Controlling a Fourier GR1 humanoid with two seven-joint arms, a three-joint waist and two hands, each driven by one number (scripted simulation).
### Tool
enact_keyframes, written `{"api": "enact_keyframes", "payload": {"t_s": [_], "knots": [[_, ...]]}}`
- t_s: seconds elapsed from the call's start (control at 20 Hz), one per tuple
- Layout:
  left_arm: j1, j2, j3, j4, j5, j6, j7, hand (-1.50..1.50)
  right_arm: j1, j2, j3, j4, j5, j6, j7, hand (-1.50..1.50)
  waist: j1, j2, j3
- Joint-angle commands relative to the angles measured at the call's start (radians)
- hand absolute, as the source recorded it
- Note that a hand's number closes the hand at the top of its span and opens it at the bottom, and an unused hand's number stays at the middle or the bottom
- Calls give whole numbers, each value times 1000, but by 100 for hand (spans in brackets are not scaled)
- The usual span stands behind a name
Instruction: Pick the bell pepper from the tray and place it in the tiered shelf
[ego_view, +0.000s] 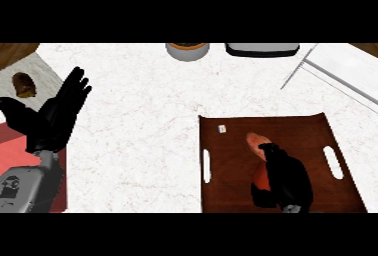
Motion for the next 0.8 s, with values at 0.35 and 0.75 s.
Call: {"api": "enact_keyframes", "payload": {"t_s": [0.35,0.75], "knots": [[28,10,16,-12,0,2,5,0,271,-332,254,-449,-129,-94,-610,150,-35,-1,14],[53,11,35,-1,3,-7,-35,0,445,-417,-41,-871,-442,-224,-695,150,-43,5,13]]}}
